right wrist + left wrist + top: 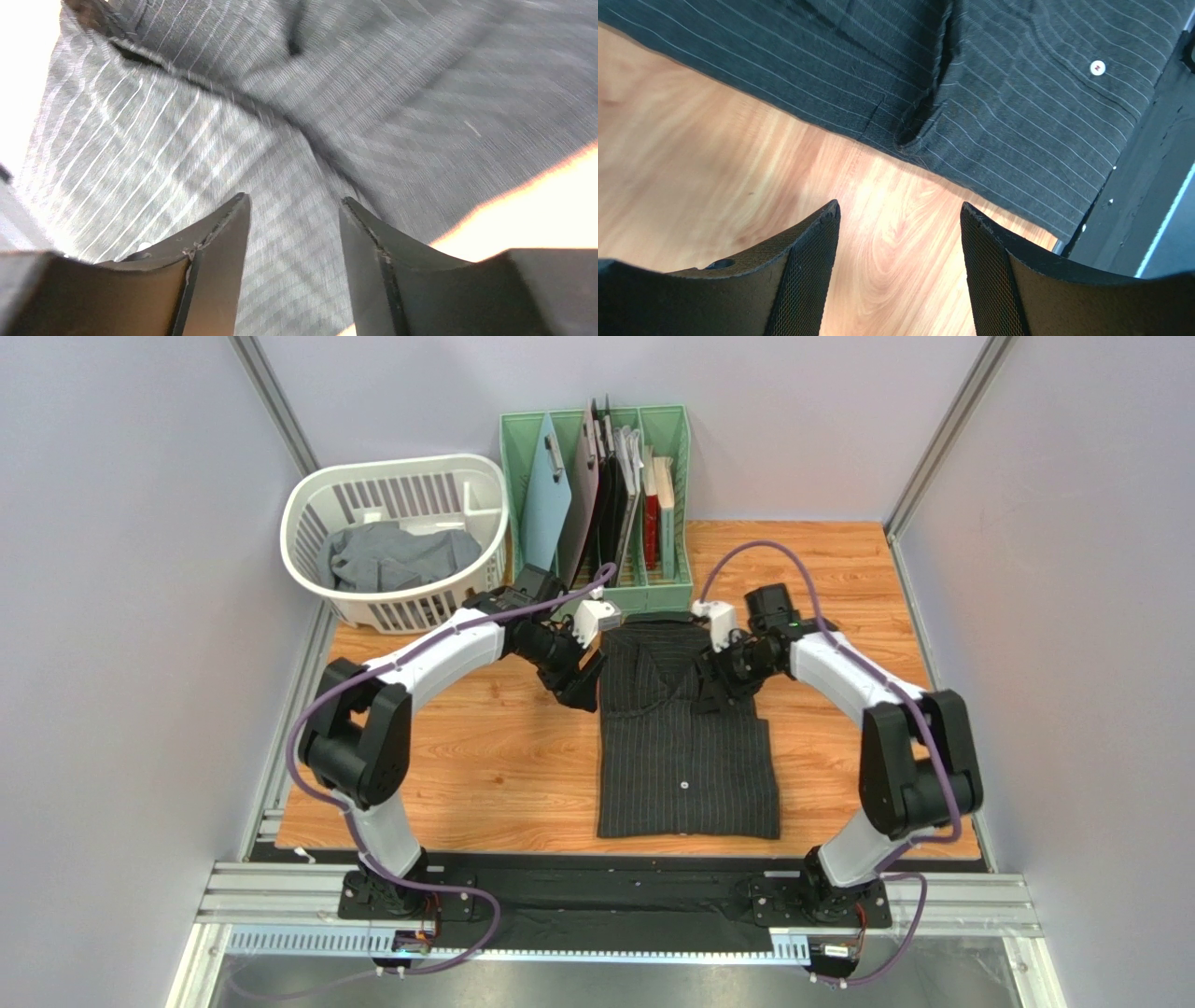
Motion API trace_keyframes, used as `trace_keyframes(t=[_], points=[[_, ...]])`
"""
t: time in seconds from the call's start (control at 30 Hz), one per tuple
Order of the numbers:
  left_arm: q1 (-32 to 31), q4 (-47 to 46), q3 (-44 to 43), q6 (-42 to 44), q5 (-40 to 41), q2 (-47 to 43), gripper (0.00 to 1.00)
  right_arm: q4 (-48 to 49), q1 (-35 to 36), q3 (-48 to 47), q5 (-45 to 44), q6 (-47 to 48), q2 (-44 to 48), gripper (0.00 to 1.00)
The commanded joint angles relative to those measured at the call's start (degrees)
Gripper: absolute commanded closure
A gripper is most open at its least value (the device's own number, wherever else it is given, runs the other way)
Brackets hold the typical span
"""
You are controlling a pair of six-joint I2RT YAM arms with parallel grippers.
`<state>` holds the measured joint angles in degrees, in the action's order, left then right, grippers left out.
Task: Fold and stack the long sleeve shirts
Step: Fold the shirt
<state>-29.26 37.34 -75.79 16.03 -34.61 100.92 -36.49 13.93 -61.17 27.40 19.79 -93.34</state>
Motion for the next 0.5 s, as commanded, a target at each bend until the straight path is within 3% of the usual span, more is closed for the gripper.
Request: trace_keyframes(t=[0.0, 0.23, 0.47], points=[[-0.19, -2.01, -2.61, -5.47, -3.53, 3.48, 0.30, -9.28, -6.53, -1.33, 2.13, -0.28, 7.29, 0.43], [-1.42, -3.41, -2.61, -8.47, -11.60, 7.01, 0.30, -14.22, -13.58, 1.40, -1.21, -0.10, 4.49, 0.40], [-3.18, -4.03, -1.82, -10.05, -11.10, 8.32, 0.30, -14.75, -18.06, 0.44, 0.64, -2.39, -2.10, 0.39]])
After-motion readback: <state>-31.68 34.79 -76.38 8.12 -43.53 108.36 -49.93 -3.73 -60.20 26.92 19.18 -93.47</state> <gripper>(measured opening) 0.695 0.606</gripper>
